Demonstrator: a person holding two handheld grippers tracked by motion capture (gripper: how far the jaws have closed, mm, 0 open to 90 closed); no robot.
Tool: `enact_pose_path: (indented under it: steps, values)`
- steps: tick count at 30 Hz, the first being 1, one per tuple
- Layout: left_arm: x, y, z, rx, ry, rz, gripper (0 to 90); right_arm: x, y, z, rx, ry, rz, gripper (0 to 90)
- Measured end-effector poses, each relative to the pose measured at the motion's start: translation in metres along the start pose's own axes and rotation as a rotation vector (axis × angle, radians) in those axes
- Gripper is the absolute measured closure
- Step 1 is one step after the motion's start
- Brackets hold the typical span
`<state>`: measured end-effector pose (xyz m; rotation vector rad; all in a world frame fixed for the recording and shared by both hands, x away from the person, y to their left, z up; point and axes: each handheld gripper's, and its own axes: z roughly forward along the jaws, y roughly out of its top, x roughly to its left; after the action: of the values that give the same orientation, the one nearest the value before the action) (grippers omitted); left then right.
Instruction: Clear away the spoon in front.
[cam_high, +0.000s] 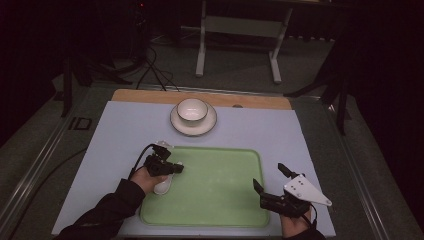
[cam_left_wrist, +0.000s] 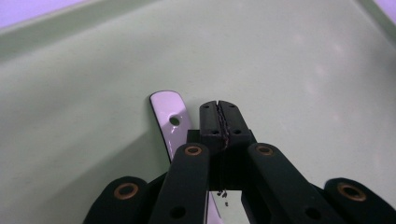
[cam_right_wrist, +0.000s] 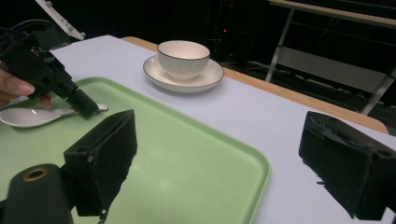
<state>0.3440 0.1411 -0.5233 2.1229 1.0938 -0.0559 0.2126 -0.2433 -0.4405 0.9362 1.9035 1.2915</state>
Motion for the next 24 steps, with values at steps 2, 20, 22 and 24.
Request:
enact_pose_path:
  steps: [2,20,22,24]
  values:
    - [0.003,0.000,-0.002,-0.011,0.018,-0.008,89.9,0.000,0.000,0.000,0.002,0.001,-0.002,11.1]
    - [0.010,-0.002,-0.014,-0.090,0.015,0.004,84.4,0.000,0.000,0.001,0.004,0.004,-0.004,11.2]
    - [0.007,-0.001,-0.016,-0.108,0.009,0.014,79.3,0.000,0.000,0.001,0.003,0.004,-0.005,11.2]
    - [0.005,0.000,-0.018,-0.124,0.012,0.026,75.4,0.000,0.000,0.001,0.002,0.003,-0.005,11.2]
